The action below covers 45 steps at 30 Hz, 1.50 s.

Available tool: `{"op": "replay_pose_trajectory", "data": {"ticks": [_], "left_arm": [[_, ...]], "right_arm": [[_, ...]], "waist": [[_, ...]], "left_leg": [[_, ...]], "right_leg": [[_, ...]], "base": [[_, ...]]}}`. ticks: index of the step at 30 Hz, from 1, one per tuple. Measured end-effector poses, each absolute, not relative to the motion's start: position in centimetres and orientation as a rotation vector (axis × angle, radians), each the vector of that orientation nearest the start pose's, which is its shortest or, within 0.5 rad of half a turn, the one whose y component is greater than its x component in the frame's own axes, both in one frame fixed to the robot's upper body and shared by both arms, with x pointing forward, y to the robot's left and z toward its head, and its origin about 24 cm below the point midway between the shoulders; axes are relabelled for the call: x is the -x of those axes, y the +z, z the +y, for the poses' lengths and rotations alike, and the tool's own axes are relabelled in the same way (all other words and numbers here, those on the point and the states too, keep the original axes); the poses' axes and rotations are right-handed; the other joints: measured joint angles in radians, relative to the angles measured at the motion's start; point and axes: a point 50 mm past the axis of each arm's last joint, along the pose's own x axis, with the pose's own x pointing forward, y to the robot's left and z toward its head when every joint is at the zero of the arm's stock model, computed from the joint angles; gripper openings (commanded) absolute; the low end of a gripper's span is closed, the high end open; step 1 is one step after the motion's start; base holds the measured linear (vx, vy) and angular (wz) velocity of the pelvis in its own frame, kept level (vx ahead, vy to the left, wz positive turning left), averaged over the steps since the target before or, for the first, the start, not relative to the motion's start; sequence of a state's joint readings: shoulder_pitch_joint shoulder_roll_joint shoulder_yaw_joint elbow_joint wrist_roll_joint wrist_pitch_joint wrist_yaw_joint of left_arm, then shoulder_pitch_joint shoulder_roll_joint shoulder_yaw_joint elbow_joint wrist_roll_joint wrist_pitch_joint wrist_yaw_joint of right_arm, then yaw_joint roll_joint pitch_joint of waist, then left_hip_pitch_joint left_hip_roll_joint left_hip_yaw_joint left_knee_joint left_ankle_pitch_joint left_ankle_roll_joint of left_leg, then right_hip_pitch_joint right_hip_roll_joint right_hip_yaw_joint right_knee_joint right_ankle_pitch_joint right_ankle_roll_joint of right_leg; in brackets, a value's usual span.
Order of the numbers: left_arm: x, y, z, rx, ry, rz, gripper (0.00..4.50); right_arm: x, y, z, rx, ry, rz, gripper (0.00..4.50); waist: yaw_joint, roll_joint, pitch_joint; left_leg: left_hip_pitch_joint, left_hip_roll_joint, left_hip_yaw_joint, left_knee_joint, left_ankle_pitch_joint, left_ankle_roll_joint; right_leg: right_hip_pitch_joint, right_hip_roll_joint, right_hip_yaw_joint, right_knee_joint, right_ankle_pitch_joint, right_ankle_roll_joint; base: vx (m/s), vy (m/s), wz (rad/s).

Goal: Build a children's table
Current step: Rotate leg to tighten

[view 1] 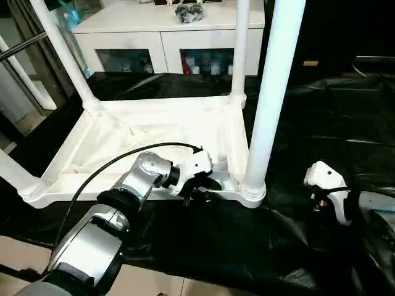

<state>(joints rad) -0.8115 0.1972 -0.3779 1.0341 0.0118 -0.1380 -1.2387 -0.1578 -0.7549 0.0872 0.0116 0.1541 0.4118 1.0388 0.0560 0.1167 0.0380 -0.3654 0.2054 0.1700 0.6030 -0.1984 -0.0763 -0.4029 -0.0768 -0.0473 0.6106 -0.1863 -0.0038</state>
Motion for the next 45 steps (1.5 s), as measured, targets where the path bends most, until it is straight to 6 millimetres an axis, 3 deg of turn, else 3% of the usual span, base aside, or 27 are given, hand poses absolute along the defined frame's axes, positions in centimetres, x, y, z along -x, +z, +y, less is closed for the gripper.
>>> {"op": "replay_pose_trajectory", "data": {"ticks": [4,15,20,27,28,32,42,45], "left_arm": [[-33.0,4.2,8.6,-0.367,-1.502,0.435,1.12],[-33.0,4.0,9.2,-0.317,-1.504,0.437,0.16],[-33.0,4.0,9.5,-0.359,-1.516,0.429,0.02],[-32.5,3.6,10.2,-0.343,-1.471,0.431,0.0],[-32.4,3.6,10.3,-0.329,-1.461,0.438,0.0],[-30.9,3.7,10.8,-0.303,-1.434,0.438,0.0],[-29.4,4.2,11.5,-0.318,-1.394,0.441,0.0],[-28.8,4.3,12.0,-0.322,-1.378,0.45,0.0]], "right_arm": [[-25.2,7.2,-23.7,0.4,0.946,0.576,3.18],[-25.2,7.3,-23.6,0.382,0.96,0.579,4.15],[-25.2,7.2,-23.2,0.361,0.978,0.572,4.48],[-26.1,7.2,-20.7,0.262,0.98,0.461,4.48],[-26.4,7.4,-20.3,0.258,0.972,0.436,4.48],[-27.0,7.3,-18.9,0.216,0.98,0.384,4.48],[-27.3,6.7,-17.2,0.207,1.095,0.414,4.48],[-27.8,6.3,-16.9,0.197,1.116,0.432,4.48]], "waist": [[0.0,0.0,0.0],[0.0,0.0,0.0],[-0.008,-0.002,0.001],[-0.026,-0.001,0.0],[-0.028,-0.007,0.002],[-0.041,-0.016,0.001],[-0.041,-0.046,0.005],[-0.049,-0.058,0.007]], "left_leg": [[0.0,0.0,0.0,0.0,0.0,0.0],[0.0,0.0,0.0,0.0,0.0,0.0],[0.0,0.0,0.0,0.0,-0.001,0.001],[0.001,0.0,0.0,-0.001,-0.001,0.001],[0.001,0.0,0.0,-0.001,-0.001,0.001],[0.005,0.002,0.0,-0.005,-0.001,0.001],[0.007,0.001,0.002,-0.009,-0.001,0.0],[0.007,0.001,0.003,-0.01,-0.001,0.001]], "right_leg": [[0.0,0.0,0.0,0.0,0.0,0.0],[0.0,0.0,0.0,0.0,0.0,0.0],[0.0,0.0,0.0,-0.001,-0.001,0.001],[0.0,0.0,0.0,-0.001,-0.001,0.001],[0.0,0.0,0.0,-0.001,-0.001,0.001],[-0.001,0.0,0.001,-0.001,-0.002,0.003],[-0.001,0.0,0.003,-0.001,-0.003,0.004],[-0.002,0.0,0.003,0.0,-0.003,0.005]], "base": [[0.0,0.0,0.0],[0.0,0.0,0.0],[0.0,0.0,0.0],[0.0,0.0,0.0],[0.0,0.0,0.0],[0.0,0.0,0.0],[0.0,0.0,0.0],[0.0,0.0,0.0]]}}
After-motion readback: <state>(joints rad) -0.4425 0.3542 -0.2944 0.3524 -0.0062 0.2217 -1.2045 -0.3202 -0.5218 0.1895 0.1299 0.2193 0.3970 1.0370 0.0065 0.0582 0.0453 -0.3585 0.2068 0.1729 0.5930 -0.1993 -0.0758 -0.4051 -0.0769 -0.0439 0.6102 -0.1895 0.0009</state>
